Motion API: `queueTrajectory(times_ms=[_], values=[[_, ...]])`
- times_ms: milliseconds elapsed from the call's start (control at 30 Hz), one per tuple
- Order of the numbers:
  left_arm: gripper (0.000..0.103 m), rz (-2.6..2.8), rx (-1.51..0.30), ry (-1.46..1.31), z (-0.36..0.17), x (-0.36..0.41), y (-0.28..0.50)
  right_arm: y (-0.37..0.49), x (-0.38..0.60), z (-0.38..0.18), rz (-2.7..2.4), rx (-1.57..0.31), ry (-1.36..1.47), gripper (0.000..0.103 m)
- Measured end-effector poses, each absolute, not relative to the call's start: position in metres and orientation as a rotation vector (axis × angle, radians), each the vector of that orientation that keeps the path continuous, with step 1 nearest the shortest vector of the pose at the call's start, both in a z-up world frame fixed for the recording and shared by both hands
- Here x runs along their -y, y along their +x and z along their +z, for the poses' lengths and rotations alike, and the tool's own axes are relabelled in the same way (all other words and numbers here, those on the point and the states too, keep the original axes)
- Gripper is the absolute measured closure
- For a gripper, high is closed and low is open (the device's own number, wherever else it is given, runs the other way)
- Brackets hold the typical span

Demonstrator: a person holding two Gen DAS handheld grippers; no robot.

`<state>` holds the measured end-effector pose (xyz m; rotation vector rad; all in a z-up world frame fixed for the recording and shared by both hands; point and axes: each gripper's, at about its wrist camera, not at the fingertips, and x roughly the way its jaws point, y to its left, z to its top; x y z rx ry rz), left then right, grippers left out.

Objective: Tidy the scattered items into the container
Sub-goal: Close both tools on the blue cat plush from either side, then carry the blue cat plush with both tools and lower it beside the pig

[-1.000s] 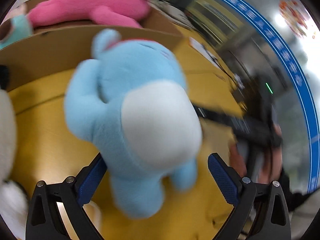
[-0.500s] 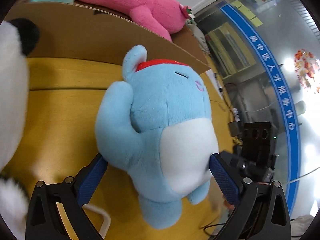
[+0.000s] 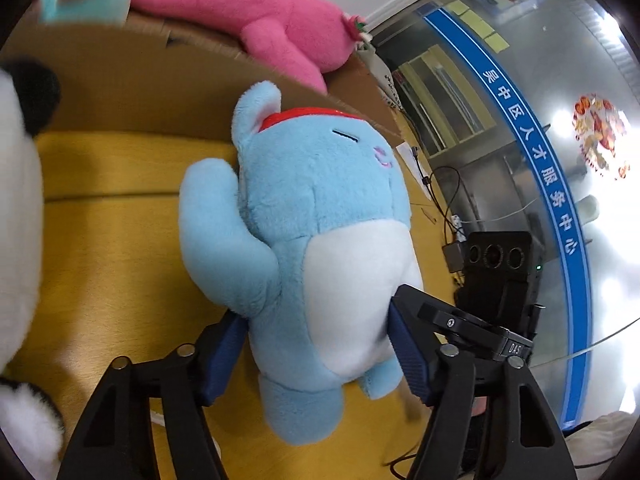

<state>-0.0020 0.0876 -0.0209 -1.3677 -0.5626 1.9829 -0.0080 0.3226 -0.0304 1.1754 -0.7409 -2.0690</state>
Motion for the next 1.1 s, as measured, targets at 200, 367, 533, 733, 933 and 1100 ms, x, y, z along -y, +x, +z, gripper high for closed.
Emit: queueTrajectory(times_ms=[200,367,533,733,933,1100], values=[[0.031,2.091,0.476,-1.196,0.044,-0.077,0.006,-0.002,-0.32,0.017,-2.105,0.696,1.054,0.038],[0.031,2.185,0.42,-1.058,0.105,-0.061,-0.02,-0.026,-0.303,0.081,-2.143,0.573,0.892,0.038],[0.031,2.269,0.415,-1.016,0.141,-0.035,-0.076,-0.087,-0.274,0.125,-2.163,0.48,0.792,0.038],[0.034,2.287,0.427,-1.088,0.136,-0.019,-0.136,-0.162,-0.25,0.125,-2.173,0.458,0.829,0.038],[0.034,2.231,0.497,-1.264,0.077,-0.019,-0.186,-0.216,-0.238,0.088,-2.167,0.488,0.968,0.038],[0.044,2.223,0.407,-1.406,0.035,-0.03,-0.196,-0.238,-0.23,0.032,-2.127,0.498,1.169,0.039]])
